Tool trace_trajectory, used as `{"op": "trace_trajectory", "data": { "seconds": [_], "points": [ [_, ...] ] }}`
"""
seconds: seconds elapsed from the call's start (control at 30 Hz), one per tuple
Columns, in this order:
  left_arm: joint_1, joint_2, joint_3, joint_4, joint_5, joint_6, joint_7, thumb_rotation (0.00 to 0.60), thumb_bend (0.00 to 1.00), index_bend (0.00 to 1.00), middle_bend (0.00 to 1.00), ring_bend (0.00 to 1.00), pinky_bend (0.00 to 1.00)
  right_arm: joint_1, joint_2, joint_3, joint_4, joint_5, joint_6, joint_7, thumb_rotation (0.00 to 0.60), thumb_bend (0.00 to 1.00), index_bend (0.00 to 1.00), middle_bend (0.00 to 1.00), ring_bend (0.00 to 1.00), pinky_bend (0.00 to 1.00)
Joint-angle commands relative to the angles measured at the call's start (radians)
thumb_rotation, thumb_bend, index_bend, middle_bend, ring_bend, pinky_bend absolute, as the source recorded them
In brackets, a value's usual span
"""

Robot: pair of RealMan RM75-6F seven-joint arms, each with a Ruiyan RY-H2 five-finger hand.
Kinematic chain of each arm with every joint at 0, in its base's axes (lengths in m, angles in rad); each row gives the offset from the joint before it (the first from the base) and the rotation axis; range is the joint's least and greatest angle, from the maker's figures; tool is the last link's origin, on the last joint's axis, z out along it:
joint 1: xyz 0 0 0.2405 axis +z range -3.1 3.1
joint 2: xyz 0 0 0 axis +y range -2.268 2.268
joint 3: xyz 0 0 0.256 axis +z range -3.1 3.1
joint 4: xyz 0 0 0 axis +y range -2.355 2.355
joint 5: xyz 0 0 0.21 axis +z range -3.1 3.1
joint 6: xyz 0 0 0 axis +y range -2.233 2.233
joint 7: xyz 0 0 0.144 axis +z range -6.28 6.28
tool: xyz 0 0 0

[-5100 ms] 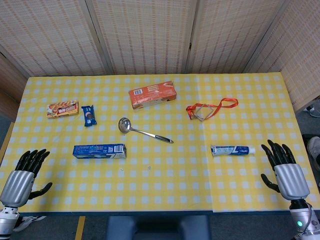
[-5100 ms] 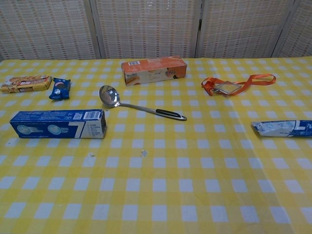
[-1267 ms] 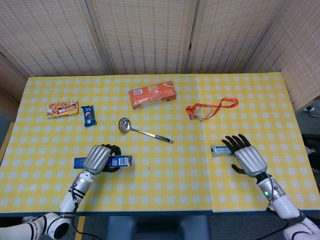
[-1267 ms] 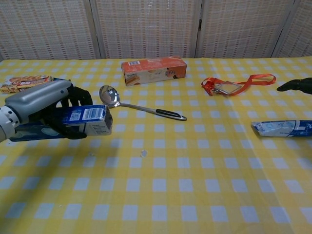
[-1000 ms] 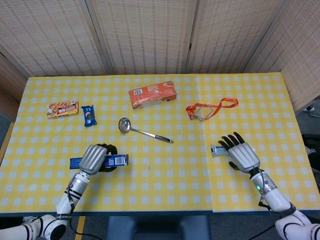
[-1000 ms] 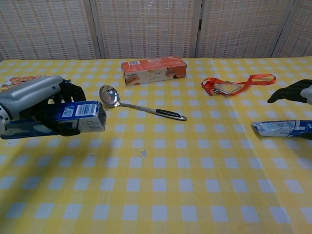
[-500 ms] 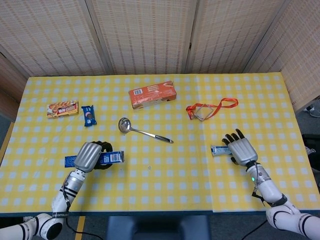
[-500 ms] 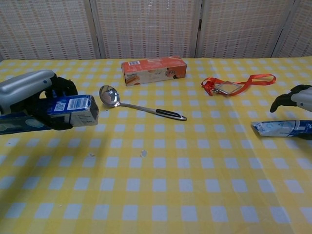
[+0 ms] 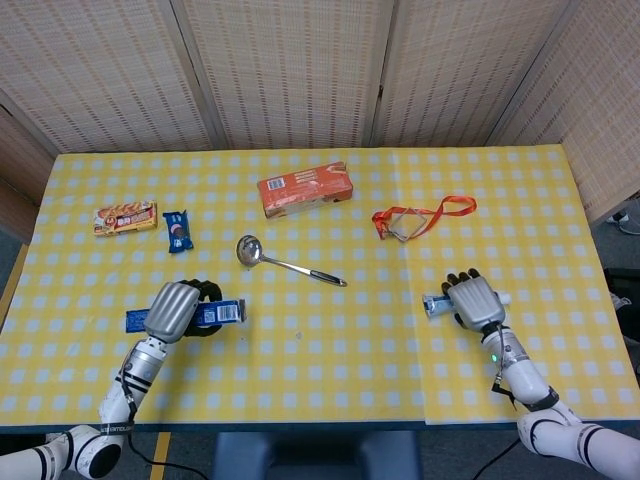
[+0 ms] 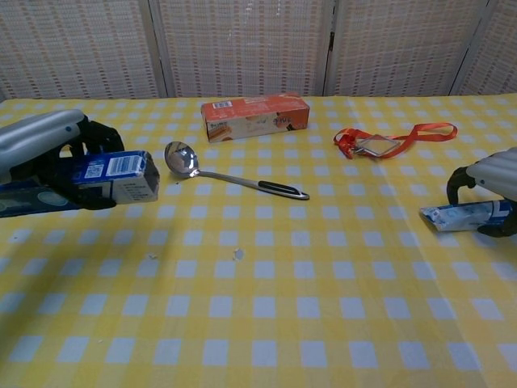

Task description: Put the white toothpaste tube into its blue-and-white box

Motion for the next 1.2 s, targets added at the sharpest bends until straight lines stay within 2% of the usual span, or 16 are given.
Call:
{"op": "trace_trajectory", "data": {
  "seconds": [0.03, 0.4, 0.57, 0.7, 0.8, 0.9, 1.1, 1.2],
  "points": [
    [0.001, -0.001, 0.001, 0.005, -0.001, -0.001, -0.006, 0.600, 0.21, 0.59, 0.58, 0.53, 0.60, 0.000, -0.018, -0.006, 0.024, -0.011, 0.020, -0.017, 0.600, 0.37, 0.45, 0.33, 0.34, 0.32],
    [0.002, -0.002, -0.003, 0.005, -0.002, 0.003, -0.007, 0.600, 0.21, 0.59, 0.58, 0.53, 0.60, 0.001, -0.053, -0.015, 0.068, -0.031, 0.058, -0.032, 0.600, 0.42, 0.56, 0.42, 0.50, 0.45],
    [0.003, -0.001, -0.005, 0.001, -0.008, 0.003, -0.004, 0.600, 0.21, 0.59, 0.58, 0.53, 0.60, -0.007, -0.064, -0.016, 0.098, -0.089, 0.135, 0.011, 0.600, 0.49, 0.73, 0.55, 0.69, 0.62],
    [0.006, 0.010, -0.007, -0.012, -0.019, -0.006, -0.022, 0.600, 0.21, 0.59, 0.58, 0.53, 0.59, -0.014, -0.059, -0.020, 0.123, -0.167, 0.221, 0.125, 0.600, 0.51, 0.81, 0.62, 0.73, 0.71],
    [0.007, 0.015, -0.008, -0.017, -0.021, -0.007, -0.023, 0.600, 0.21, 0.59, 0.58, 0.53, 0.59, -0.020, -0.045, -0.019, 0.125, -0.224, 0.296, 0.222, 0.600, 0.52, 0.83, 0.63, 0.79, 0.79],
    [0.009, 0.019, -0.007, -0.028, -0.018, -0.001, -0.019, 0.600, 0.21, 0.59, 0.58, 0.53, 0.59, -0.030, -0.028, -0.011, 0.107, -0.263, 0.370, 0.306, 0.600, 0.52, 0.85, 0.65, 0.81, 0.81],
    [0.013, 0.042, -0.006, -0.073, -0.018, 0.002, -0.012, 0.600, 0.21, 0.59, 0.58, 0.53, 0.59, -0.039, 0.021, 0.003, 0.023, -0.301, 0.438, 0.462, 0.600, 0.53, 0.85, 0.65, 0.81, 0.82],
    [0.017, 0.056, -0.013, -0.104, -0.025, 0.005, -0.018, 0.600, 0.21, 0.59, 0.58, 0.53, 0.59, -0.043, 0.038, 0.025, -0.077, -0.271, 0.434, 0.629, 0.600, 0.53, 0.85, 0.66, 0.82, 0.82]
  ]
}}
